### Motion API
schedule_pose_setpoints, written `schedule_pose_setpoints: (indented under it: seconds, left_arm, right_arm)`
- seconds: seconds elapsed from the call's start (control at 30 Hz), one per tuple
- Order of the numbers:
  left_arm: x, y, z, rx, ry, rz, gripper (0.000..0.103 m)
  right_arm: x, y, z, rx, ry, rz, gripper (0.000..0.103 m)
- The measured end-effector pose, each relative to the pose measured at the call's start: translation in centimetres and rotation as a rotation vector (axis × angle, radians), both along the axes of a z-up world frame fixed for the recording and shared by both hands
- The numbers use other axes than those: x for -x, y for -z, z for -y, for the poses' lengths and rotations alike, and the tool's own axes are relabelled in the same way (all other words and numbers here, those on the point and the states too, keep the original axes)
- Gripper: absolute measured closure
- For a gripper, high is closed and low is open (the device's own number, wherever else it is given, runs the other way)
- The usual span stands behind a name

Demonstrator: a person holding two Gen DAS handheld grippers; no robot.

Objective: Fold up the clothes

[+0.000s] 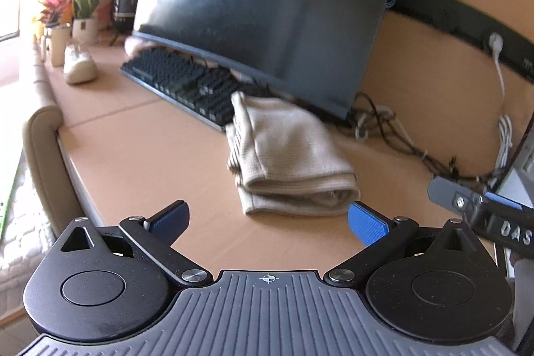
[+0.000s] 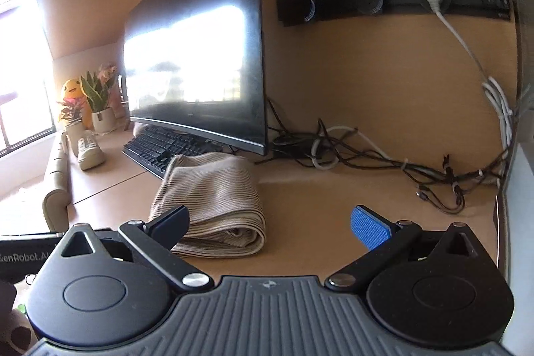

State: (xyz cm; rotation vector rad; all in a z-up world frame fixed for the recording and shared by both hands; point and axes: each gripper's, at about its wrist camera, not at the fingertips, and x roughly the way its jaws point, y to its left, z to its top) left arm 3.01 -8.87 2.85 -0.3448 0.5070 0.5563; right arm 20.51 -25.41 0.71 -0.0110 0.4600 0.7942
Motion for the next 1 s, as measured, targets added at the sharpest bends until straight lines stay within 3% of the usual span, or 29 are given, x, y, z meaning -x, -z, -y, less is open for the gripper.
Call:
schedule_pose_setpoints:
  seconds: [0.13, 0.23, 0.33, 0.5, 1.0]
  left_arm:
    - [0.0, 0.6, 0.1, -0.019, 0.014, 0.015, 0.0]
    - [0.3, 1.0, -0.4, 0.035, -0.017, 0.003, 0.0]
    - [0.8, 0.8, 0.0, -0.011, 0.002, 0.005, 0.0]
    - [0.9, 0.5, 0.2, -0.023, -0.002, 0.007, 0.0]
    - [0.2, 0.9, 0.7, -0.004, 0.022, -0.004, 0.0]
  right_arm:
    - [-0.4, 0.0, 0.1, -0.027, -0.013, -0.011, 0.0]
    - [0.1, 0.6, -0.1, -0.005, -0.009, 0.01, 0.0]
    - [0.4, 1.2, -0.6, 0.013, -0.028, -0.003, 0.0]
    - [0.9, 1.2, -0.9, 0.027, -0.042, 0.018, 0.0]
    - [0.6, 0.9, -0.4, 0.017, -0.021, 0.014, 0.0]
